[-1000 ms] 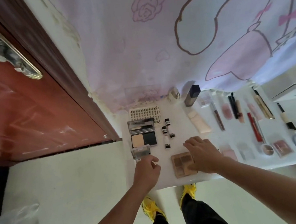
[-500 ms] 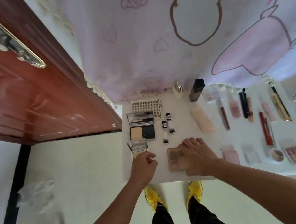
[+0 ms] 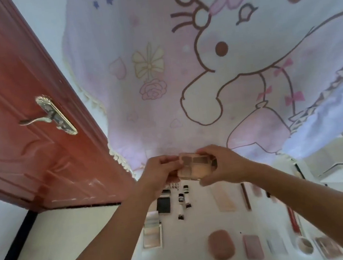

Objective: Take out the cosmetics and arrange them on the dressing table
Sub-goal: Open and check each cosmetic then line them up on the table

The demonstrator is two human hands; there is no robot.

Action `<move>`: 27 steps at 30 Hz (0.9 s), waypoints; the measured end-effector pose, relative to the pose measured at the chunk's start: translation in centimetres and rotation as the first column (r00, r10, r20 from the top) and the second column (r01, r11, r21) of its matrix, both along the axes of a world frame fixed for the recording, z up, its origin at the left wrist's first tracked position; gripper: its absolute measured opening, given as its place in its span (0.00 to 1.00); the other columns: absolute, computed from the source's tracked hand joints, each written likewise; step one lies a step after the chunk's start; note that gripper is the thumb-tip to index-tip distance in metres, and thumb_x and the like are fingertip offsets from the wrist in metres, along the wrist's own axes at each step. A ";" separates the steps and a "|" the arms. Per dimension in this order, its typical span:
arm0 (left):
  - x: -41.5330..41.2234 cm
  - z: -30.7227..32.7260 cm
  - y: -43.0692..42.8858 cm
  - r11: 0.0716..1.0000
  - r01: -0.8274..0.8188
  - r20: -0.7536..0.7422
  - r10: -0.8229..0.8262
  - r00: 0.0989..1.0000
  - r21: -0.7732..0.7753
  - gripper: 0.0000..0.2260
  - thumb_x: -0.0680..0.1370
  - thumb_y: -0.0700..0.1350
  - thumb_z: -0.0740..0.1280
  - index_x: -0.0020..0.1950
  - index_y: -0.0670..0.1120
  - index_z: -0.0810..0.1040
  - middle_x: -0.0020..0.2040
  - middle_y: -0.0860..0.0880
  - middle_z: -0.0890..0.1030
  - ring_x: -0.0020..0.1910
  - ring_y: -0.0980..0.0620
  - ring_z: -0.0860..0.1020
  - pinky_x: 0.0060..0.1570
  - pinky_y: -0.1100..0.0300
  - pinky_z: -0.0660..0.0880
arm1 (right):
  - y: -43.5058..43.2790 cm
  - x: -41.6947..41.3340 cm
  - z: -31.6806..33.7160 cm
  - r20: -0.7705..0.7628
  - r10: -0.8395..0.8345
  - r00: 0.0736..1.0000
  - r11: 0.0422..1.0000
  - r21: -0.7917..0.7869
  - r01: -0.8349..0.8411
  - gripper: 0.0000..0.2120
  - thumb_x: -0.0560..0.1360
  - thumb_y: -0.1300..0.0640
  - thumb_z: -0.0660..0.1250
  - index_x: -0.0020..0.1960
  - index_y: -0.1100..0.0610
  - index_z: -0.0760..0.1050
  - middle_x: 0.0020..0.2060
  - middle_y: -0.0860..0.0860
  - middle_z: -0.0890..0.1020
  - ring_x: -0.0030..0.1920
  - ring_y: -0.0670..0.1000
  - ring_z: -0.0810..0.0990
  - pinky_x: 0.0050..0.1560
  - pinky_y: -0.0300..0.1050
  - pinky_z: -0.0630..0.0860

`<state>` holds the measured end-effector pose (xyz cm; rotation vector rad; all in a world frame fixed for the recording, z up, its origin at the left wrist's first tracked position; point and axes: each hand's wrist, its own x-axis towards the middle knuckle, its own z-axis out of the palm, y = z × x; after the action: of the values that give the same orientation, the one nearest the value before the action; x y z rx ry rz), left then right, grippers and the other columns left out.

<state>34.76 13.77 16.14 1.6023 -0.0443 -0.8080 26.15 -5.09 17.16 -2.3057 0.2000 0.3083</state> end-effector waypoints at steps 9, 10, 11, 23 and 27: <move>0.6 7.3 -3.1 0.949 -0.047 -0.030 0.039 0.999 -0.311 0.08 0.76 0.35 0.67 0.54 0.35 0.79 0.42 0.41 0.82 0.36 0.49 0.81 0.35 0.60 0.79 | -4.4 0.2 7.5 0.165 -0.142 0.976 0.960 0.262 0.096 0.26 0.67 0.57 0.79 0.64 0.56 0.77 0.49 0.48 0.84 0.49 0.46 0.82 0.55 0.42 0.79; 0.6 7.9 -3.2 0.928 -0.029 -0.033 0.019 0.999 -0.371 0.09 0.76 0.37 0.67 0.54 0.35 0.79 0.44 0.41 0.82 0.39 0.48 0.81 0.38 0.59 0.80 | -4.7 0.3 8.1 0.178 -0.166 0.970 0.945 0.308 0.105 0.21 0.69 0.59 0.77 0.61 0.56 0.79 0.47 0.50 0.84 0.46 0.47 0.83 0.52 0.42 0.80; 0.6 8.5 -3.3 0.905 0.004 -0.024 -0.015 1.000 -0.425 0.11 0.75 0.39 0.68 0.55 0.36 0.79 0.47 0.41 0.82 0.43 0.47 0.81 0.43 0.56 0.81 | -5.0 0.4 8.7 0.185 -0.185 0.965 0.927 0.359 0.109 0.16 0.71 0.61 0.75 0.58 0.56 0.80 0.46 0.52 0.85 0.45 0.49 0.84 0.50 0.43 0.80; 2.1 12.6 -3.8 0.891 0.044 0.154 0.029 0.988 -0.452 0.15 0.66 0.38 0.72 0.51 0.34 0.80 0.46 0.39 0.82 0.50 0.44 0.81 0.57 0.57 0.78 | -5.0 1.8 11.9 0.515 -0.098 0.852 0.995 0.027 0.098 0.15 0.72 0.46 0.73 0.57 0.48 0.82 0.51 0.40 0.82 0.52 0.41 0.80 0.51 0.42 0.78; 2.4 12.5 -2.9 0.896 0.018 0.147 0.053 0.988 -0.444 0.16 0.65 0.38 0.73 0.51 0.34 0.80 0.46 0.38 0.82 0.50 0.43 0.80 0.58 0.56 0.78 | -3.8 2.0 12.7 0.646 0.169 0.744 0.970 -0.244 -0.009 0.18 0.71 0.36 0.66 0.54 0.45 0.84 0.46 0.38 0.84 0.44 0.40 0.81 0.43 0.41 0.78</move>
<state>37.18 10.87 28.64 1.2224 -0.3064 -0.6024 28.14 -8.84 29.87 -2.4977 -0.2574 -0.5338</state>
